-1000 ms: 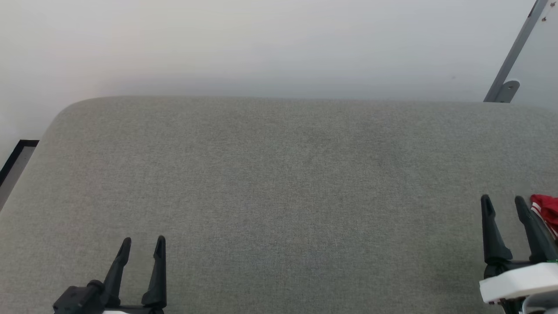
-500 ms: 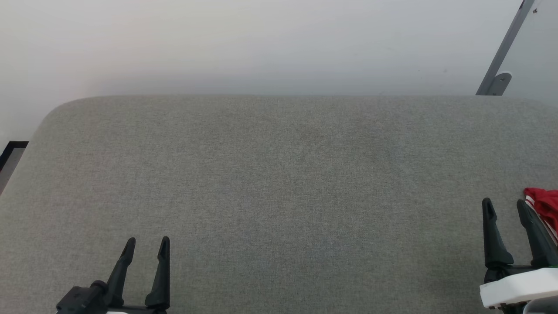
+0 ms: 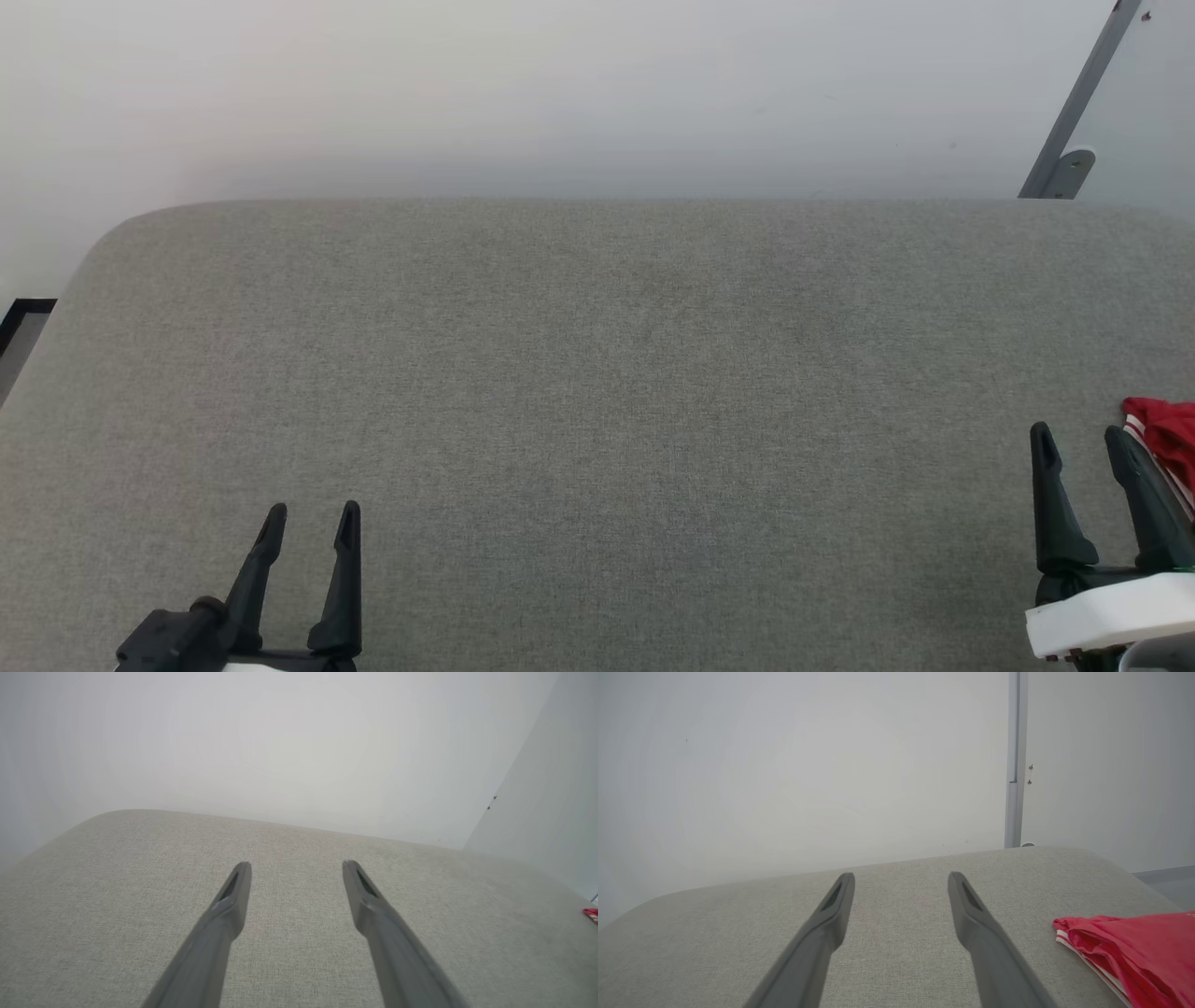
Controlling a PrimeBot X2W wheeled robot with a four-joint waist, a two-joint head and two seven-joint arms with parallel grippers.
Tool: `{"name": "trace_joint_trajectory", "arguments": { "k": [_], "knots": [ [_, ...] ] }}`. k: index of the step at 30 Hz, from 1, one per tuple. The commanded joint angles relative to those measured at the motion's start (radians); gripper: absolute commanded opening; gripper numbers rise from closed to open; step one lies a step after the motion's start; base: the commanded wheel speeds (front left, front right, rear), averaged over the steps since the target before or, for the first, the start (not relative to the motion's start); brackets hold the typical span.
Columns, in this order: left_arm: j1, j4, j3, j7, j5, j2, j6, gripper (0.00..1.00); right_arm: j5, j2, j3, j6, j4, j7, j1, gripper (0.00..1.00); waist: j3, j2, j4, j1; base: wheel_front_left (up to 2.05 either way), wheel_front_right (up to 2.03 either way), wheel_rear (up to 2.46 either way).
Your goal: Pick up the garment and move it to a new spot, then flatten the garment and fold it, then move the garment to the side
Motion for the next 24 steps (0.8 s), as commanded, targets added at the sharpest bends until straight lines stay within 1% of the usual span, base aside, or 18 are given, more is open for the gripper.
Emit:
{"name": "trace_joint_trajectory", "arguments": {
  "k": [1, 24],
  "knots": [
    [-0.011, -0.003, 0.001, -0.005, -0.003, 0.002, 0.001, 1.0, -0.004, 0.005, -0.001, -0.001, -0.006, -0.002, 0.004, 1.0, 0.001, -0.0001, 0.0, 0.0, 0.0, 0.0, 0.0],
    [-0.019, 0.004, 0.004, -0.005, -0.017, 0.01, 0.001, 1.0, -0.005, -0.002, 0.022, -0.001, 0.011, -0.005, -0.021, 1.0, 0.008, -0.0001, -0.006, 0.0, 0.0, 0.0, 0.0]
  ]
}}
